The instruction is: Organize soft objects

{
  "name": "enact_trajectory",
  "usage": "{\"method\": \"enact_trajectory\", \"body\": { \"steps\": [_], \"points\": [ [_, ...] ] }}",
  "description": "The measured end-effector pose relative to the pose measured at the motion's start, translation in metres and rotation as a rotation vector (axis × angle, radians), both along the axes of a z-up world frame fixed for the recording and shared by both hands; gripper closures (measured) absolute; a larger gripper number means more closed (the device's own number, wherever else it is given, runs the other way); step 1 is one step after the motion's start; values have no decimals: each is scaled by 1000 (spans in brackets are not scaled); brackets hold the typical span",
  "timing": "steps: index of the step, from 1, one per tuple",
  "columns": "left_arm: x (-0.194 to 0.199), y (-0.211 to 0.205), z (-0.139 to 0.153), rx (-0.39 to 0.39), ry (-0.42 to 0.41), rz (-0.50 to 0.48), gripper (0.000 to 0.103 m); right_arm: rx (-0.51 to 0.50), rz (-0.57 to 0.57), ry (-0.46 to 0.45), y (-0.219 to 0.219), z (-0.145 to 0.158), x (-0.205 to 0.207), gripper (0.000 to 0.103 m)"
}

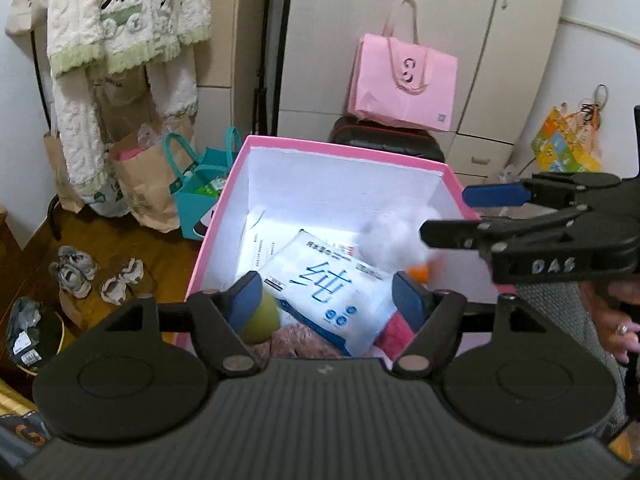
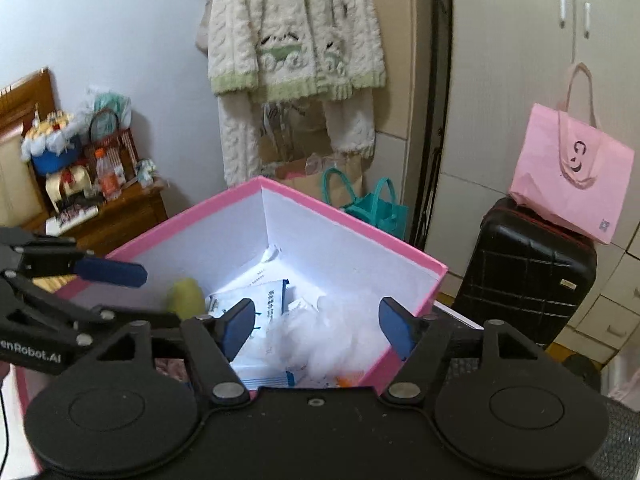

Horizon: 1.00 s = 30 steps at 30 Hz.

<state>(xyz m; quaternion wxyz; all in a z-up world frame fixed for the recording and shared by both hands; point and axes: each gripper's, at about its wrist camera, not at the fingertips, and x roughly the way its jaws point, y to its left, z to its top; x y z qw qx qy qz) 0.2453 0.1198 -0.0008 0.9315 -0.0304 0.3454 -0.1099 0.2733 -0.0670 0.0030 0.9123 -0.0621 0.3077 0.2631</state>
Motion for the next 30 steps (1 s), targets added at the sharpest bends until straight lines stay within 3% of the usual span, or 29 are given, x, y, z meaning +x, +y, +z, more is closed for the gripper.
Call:
{"method": "enact_trajectory", "body": {
  "steps": [7, 11, 17, 24, 27, 30],
  "points": [
    [-29, -8, 6, 19, -55, -46, 17, 44, -25, -93, -18, 20, -49, 26],
    [-43, -13, 9, 33, -59, -60, 5, 41, -53, -109, -23, 23, -76, 26],
    [-58, -24, 14, 94, 6, -37, 3, -1, -113, -103, -28, 25, -106, 20],
    [-83, -30, 26, 93, -26, -31, 4, -11, -182, -104, -44, 33, -130, 14],
    [-99, -38, 33, 136, -63, -21, 2, -20, -278, -90, -53, 34, -140, 0],
    [-112, -50, 40, 213, -86, -54, 0, -73, -423, -117, -57, 38, -152, 0]
  ]
}}
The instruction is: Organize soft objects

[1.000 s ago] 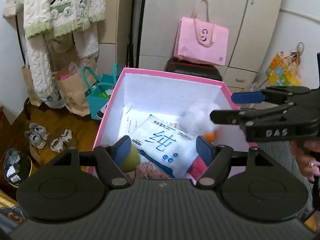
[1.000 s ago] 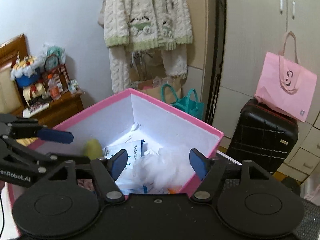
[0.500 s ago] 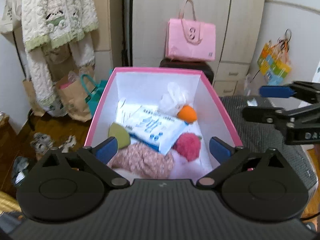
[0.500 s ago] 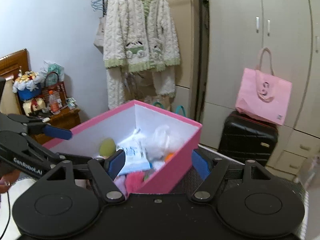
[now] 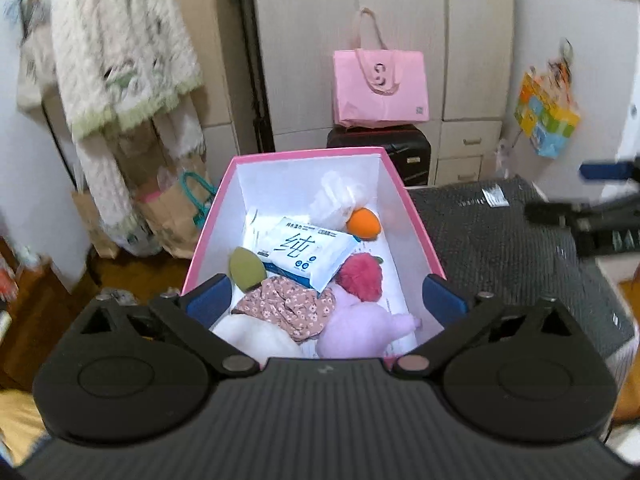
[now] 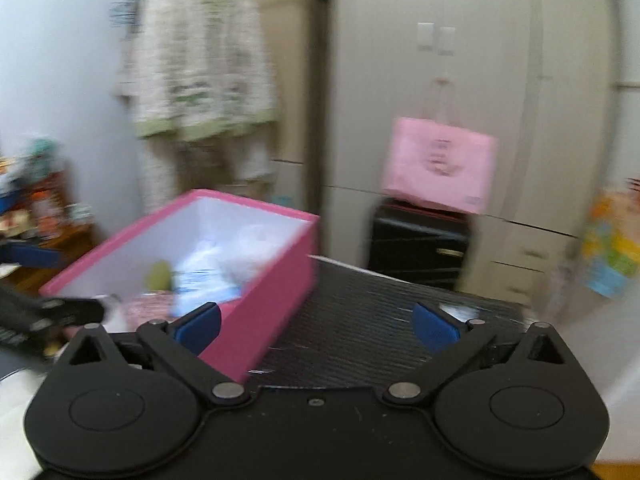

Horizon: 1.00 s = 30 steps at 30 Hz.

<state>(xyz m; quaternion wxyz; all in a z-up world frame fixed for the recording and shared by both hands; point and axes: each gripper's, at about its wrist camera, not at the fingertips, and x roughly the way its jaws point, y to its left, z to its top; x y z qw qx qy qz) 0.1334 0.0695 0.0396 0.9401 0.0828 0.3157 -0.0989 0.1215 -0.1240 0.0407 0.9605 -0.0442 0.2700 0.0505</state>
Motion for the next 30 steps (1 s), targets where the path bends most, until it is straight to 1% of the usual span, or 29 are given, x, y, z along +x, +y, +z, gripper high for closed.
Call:
{"method": "enact_trajectory", "body": {
  "steps": [2, 4, 7, 10, 13, 15, 17, 19, 23, 27, 30],
  "points": [
    [-6, -8, 3, 34, 17, -40, 0, -9, -40, -16, -5, 3, -10, 0],
    [-14, -14, 3, 26, 28, -60, 0, 18, -41, -4, -10, 6, -21, 0],
    [-28, -21, 1, 28, 8, -46, 0, 88, -34, 35, -21, 7, -34, 0],
    [-42, -27, 1, 30, -31, -19, 0, 130, -95, 36, -27, 2, -45, 0],
    [-47, -27, -1, -10, -27, 9, 0, 91, -159, -4, -29, -4, -56, 0],
    [-50, -27, -3, -25, -17, 22, 0, 26, -246, -42, -29, -6, -60, 0],
    [-53, -25, -5, -39, -9, 35, 0, -13, -278, -46, -31, -6, -61, 0],
    [-54, -24, -5, -43, 0, 44, 0, -26, -288, -28, -34, -5, -63, 0],
    [-58, -25, 1, -3, -15, 52, 0, -37, -307, -22, -34, -3, -76, 0],
    [-64, -27, 3, -8, -24, 58, 0, 55, -262, 1, -33, -3, -93, 0],
    [-71, -29, 2, -20, -29, 54, 0, 69, -250, -6, -27, -3, -104, 0]
  ]
}}
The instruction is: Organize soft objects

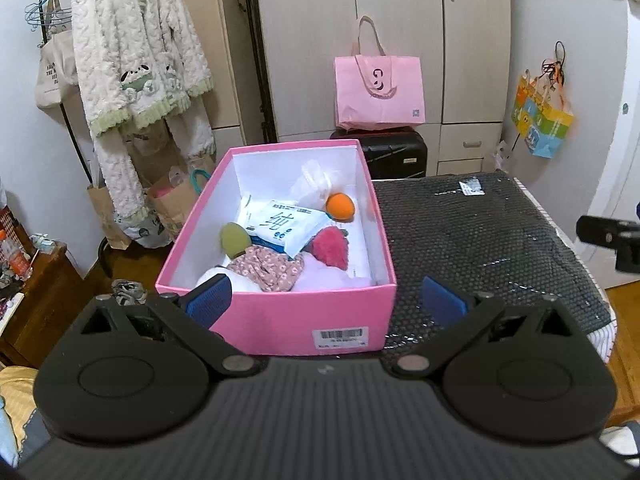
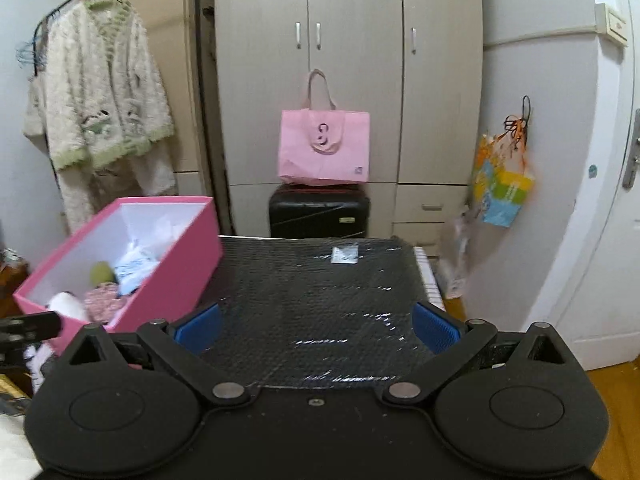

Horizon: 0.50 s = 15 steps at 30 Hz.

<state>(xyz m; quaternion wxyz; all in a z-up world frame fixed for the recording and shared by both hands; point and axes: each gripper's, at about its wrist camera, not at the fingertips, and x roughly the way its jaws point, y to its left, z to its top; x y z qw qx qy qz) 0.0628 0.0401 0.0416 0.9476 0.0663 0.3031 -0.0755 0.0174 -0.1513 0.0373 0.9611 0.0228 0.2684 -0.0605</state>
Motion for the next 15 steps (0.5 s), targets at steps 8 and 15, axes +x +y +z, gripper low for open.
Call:
{"method": "enact_trajectory", "body": {
  "steps": [8, 15],
  "points": [
    [-8, -6, -5, -1, -4, 0, 0, 2, 8, -27, 6, -3, -23, 0],
    [-11, -10, -9, 58, -28, 50, 0, -9, 1, -32, 8, -5, -28, 0]
  ]
}}
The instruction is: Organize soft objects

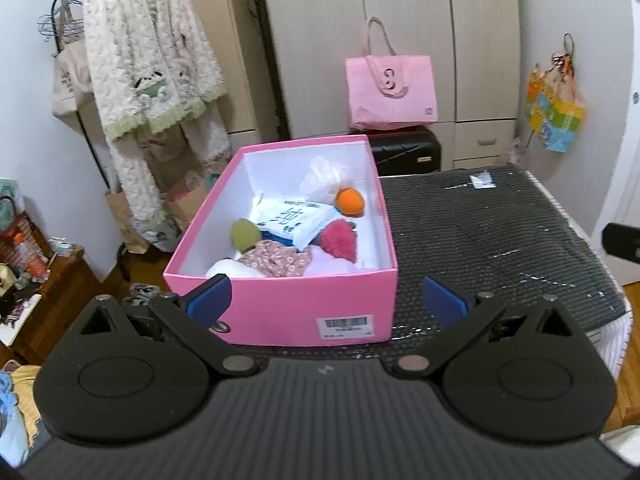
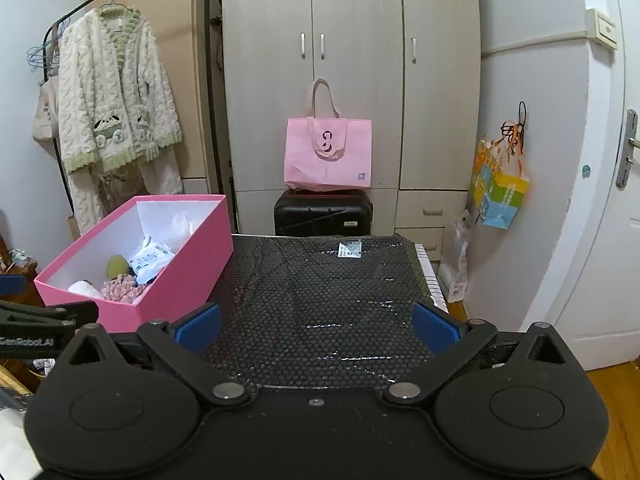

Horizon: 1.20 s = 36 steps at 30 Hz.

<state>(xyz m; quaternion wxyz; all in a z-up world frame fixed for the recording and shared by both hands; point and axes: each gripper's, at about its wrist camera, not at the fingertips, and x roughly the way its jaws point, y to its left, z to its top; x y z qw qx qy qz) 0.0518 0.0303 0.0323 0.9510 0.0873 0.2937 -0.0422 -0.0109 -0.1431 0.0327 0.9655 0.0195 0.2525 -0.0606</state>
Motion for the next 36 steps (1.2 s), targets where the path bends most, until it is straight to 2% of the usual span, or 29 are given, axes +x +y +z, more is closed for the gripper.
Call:
{"method": "enact_trajectory", "body": {
  "steps": [7, 13, 18, 36],
  "points": [
    [0, 0, -6, 6, 19, -7, 0, -24, -7, 6, 4, -4, -1, 0],
    [-1, 0, -12, -18, 20, -11, 0, -49, -8, 0, 7, -9, -6, 0],
    [-5, -2, -14, 3, -6, -13, 0, -53, -5, -2, 9, -8, -7, 0],
    [-19, 5, -13, -15, -64, 0, 0, -97, -44, -36, 8, -10, -23, 0]
  ]
}}
